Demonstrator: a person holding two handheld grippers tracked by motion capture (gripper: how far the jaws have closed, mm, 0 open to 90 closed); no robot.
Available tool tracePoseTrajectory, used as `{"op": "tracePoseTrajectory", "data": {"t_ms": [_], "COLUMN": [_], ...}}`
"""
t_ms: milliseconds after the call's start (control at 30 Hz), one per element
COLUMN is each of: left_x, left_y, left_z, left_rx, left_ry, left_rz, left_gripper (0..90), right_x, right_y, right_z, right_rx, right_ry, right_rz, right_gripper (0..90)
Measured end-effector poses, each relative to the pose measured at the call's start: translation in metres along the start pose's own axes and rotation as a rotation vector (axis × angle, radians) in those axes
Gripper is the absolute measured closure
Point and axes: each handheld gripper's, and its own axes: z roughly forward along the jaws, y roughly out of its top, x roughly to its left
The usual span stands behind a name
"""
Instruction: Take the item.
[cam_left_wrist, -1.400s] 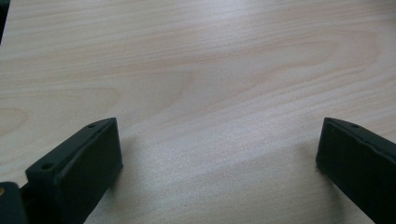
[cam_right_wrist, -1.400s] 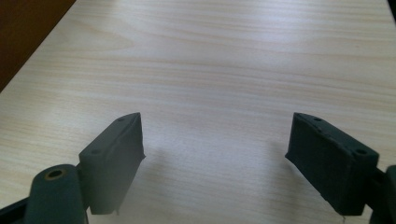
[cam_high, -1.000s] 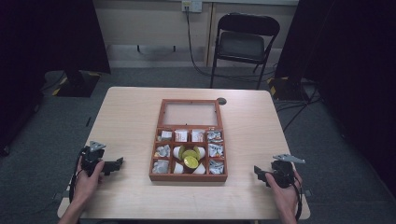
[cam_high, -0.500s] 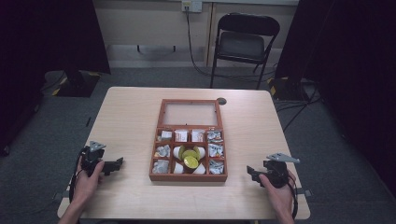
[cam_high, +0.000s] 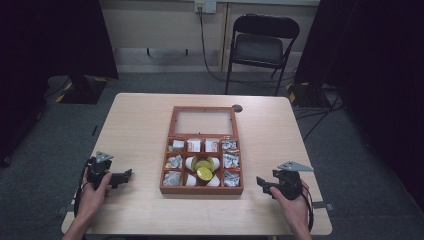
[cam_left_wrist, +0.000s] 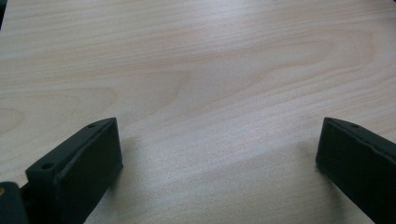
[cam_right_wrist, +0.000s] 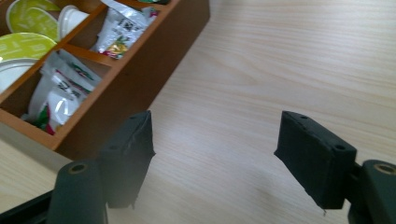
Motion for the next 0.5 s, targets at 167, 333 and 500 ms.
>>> {"op": "tracePoseTrajectory", "data": {"t_ms": [167, 333, 500], "left_x": [0.0, 0.0, 0.0], "left_y": [0.0, 0.0, 0.0], "left_z": [0.0, 0.0, 0.0], "left_rx": [0.0, 0.0, 0.0], "left_ry": [0.0, 0.0, 0.0], "left_rz": [0.0, 0.0, 0.0], "left_gripper": [0.0, 0.0, 0.0], "right_x": [0.011, 0.017, 0.025], "right_y": [0.005, 0.009, 0.013], "right_z": [0.0, 0.001, 0.002], "right_rx": [-0.004, -0.011, -0.013], "right_ry": [0.032, 0.065, 0.084], "right_rz": [-0.029, -0.041, -0.054], "right_gripper": [28.2, 31.5, 32.5]}}
